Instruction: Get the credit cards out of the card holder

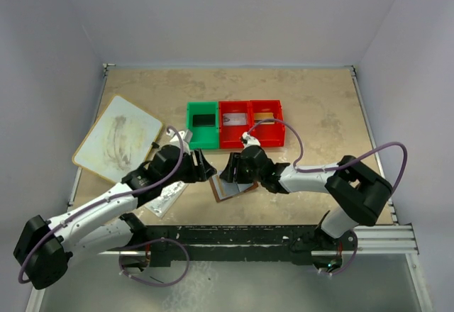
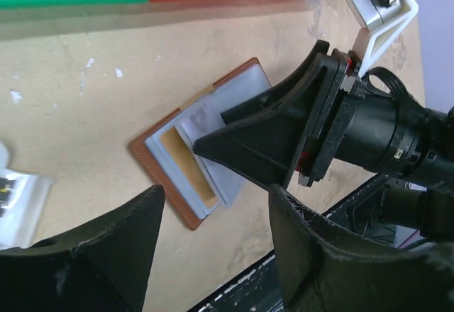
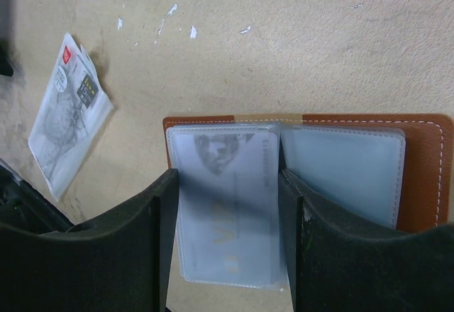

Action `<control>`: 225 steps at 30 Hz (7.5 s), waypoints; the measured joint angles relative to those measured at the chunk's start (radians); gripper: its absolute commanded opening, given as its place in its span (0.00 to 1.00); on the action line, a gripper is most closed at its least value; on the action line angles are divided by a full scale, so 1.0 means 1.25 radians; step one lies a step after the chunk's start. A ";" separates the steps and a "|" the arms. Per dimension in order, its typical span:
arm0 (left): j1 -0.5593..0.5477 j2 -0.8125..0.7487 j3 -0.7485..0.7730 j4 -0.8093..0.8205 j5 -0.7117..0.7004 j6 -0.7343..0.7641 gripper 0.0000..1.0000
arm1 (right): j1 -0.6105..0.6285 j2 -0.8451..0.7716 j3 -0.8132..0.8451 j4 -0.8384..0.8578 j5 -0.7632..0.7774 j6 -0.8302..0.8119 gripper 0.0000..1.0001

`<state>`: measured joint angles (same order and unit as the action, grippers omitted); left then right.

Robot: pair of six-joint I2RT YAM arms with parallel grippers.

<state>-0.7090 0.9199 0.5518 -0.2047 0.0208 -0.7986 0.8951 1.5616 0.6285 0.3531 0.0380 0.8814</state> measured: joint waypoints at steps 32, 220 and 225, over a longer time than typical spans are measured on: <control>-0.207 -0.080 -0.166 0.060 -0.428 -0.298 0.00 | 0.056 0.062 0.126 -0.136 0.095 -0.117 0.69; -0.192 0.250 0.088 -0.035 -0.419 -0.115 0.37 | -0.168 -0.172 -0.110 0.057 -0.284 -0.095 0.40; -0.191 0.250 0.085 -0.020 -0.403 -0.115 0.37 | -0.154 -0.102 -0.090 0.080 -0.290 -0.099 0.38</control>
<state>-0.9482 1.2324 0.6579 -0.2298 -0.4824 -0.9421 0.7033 1.4345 0.5159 0.4534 -0.3241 0.7570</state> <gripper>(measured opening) 0.374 0.390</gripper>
